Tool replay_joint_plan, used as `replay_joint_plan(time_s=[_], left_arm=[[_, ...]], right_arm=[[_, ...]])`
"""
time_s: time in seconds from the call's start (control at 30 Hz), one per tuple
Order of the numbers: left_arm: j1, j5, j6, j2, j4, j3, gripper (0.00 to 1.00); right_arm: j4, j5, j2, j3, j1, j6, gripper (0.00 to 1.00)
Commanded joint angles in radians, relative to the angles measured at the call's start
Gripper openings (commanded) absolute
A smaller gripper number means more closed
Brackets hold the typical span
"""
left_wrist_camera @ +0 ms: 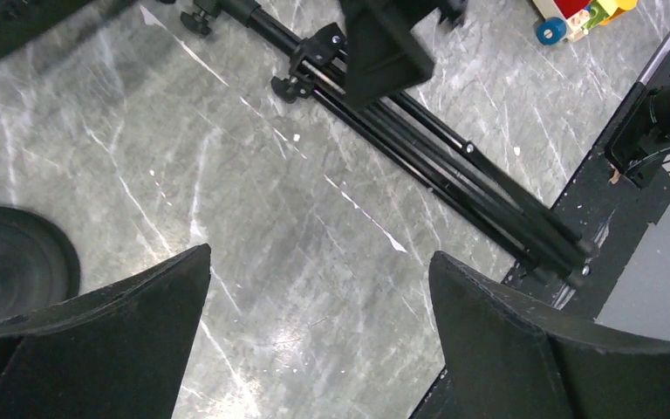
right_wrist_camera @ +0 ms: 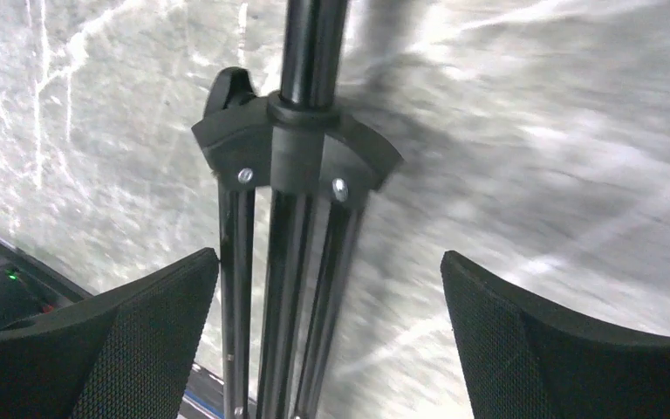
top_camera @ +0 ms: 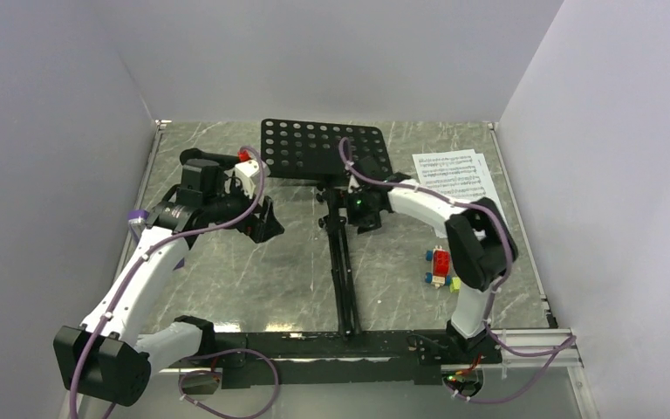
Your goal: Pack up the instrument practice props
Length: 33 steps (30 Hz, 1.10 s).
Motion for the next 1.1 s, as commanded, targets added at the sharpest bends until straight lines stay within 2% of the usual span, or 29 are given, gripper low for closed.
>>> replay_joint_plan(time_s=[0.0,0.1,0.17,0.37,0.47,0.63,0.77,1.07], left_arm=[[0.006,0.016,0.061,-0.036,0.010,0.073,0.99],[0.007,0.008,0.058,-0.033,0.027,0.091,0.99],[0.021,0.021,0.012,-0.033,0.065,0.087,0.99],[0.122,0.110,-0.237,-0.032,0.197,0.071,0.99],[0.140,0.137,-0.264,-0.041,0.222,0.070,0.99],[0.159,0.064,-0.232,-0.054,0.199,0.069,0.99],[0.212,0.044,-0.276,-0.088,0.215,0.019,0.99],[0.247,0.061,-0.272,-0.136,0.236,-0.085,0.99]], right_arm=[[-0.170,-0.003,-0.189,0.037,-0.138,-0.217,1.00],[-0.247,-0.104,-0.253,0.130,-0.228,-0.288,1.00],[-0.309,-0.084,-0.280,0.240,-0.252,-0.353,1.00],[-0.483,0.303,-0.324,0.519,-0.257,-0.467,1.00],[-0.464,0.364,-0.434,0.459,-0.258,-0.502,1.00],[-0.422,0.366,-0.606,0.336,-0.258,-0.486,1.00],[-0.406,0.391,-0.719,0.251,-0.259,-0.491,1.00],[-0.409,0.396,-0.812,0.169,-0.290,-0.490,1.00]])
